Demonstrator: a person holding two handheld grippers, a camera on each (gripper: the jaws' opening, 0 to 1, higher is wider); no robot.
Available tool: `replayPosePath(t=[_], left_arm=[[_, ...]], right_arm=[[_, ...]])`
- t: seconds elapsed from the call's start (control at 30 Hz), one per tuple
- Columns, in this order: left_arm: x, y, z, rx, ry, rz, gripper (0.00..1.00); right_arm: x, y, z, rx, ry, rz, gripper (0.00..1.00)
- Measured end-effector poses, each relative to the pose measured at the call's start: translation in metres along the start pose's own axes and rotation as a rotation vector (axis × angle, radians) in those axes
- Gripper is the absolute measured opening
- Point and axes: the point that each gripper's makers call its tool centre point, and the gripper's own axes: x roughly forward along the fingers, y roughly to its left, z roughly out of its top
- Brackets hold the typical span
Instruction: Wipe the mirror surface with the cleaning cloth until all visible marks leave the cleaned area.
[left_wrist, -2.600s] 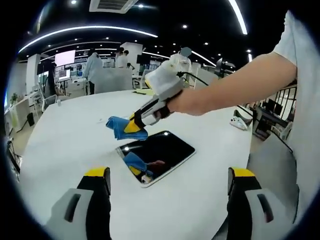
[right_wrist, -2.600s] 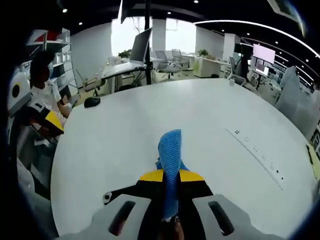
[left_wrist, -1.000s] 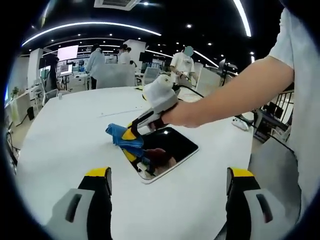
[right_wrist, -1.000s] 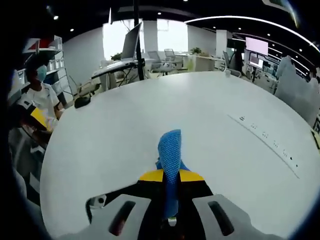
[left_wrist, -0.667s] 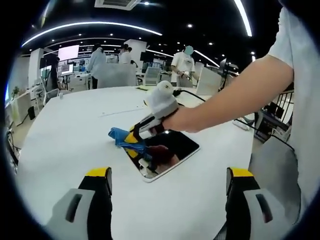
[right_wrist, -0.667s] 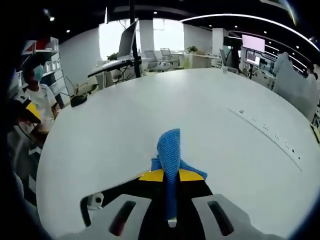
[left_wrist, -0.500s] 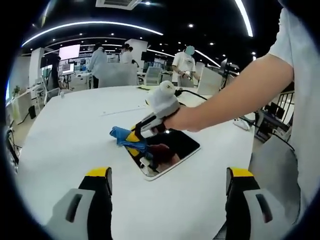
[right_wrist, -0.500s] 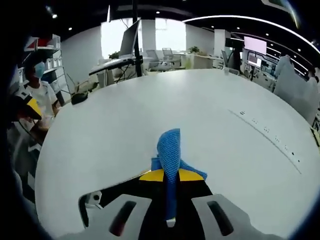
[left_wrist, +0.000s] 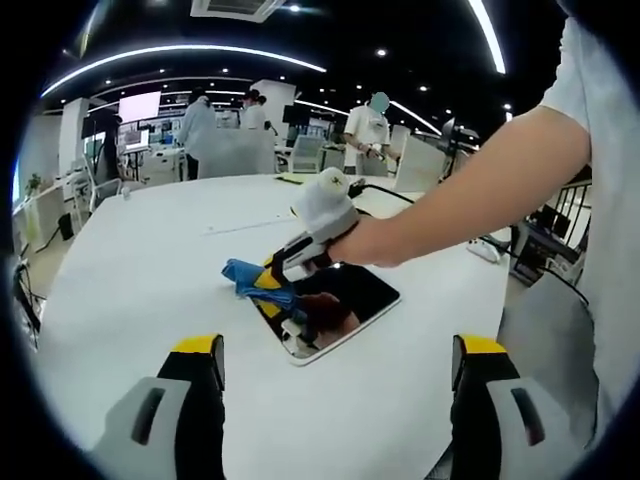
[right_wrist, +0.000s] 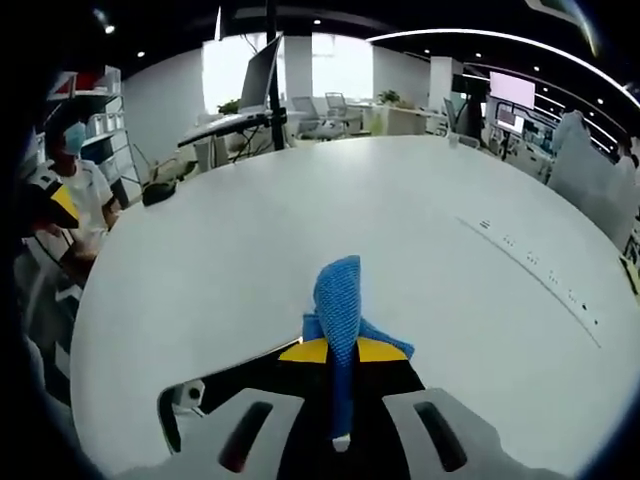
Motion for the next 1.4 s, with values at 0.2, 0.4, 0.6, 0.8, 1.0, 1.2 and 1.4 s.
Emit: replayPosePath(t=[0.2,0.4,0.6,0.8,1.0,1.2,1.4], left_arm=[[0.0,0.0,0.002,0.003,-0.003,0.003,0.95],[0.0,-0.003,0.002,0.014,0.001,-0.007,0.95],[0.002,-0.005,0.003,0.014,0.001,-0.01,0.95],[0.002,-0.008,0.005,0.019,-0.001,-0.014,0.95],[0.003,-0.01,0.006,0.023,-0.004,-0.018,0.95],[0.003,-0.01,0.006,0.03,0.002,-0.019,0.95],[0.003,-0.011,0.008,0.035,0.001,-0.019,0.94]], right_arm=[[-0.001,0.0,-0.001,0.003,-0.003,0.001,0.02],[-0.003,-0.001,-0.003,-0.001,0.006,0.001,0.02],[-0.008,-0.002,-0.006,0.006,0.006,-0.006,0.02],[-0.011,-0.004,-0.009,0.015,0.01,-0.014,0.02],[-0.014,-0.005,-0.012,0.012,0.014,-0.013,0.02],[-0.016,-0.007,-0.014,0.013,0.018,-0.019,0.02],[-0.018,-0.007,-0.016,0.013,0.02,-0.017,0.02]])
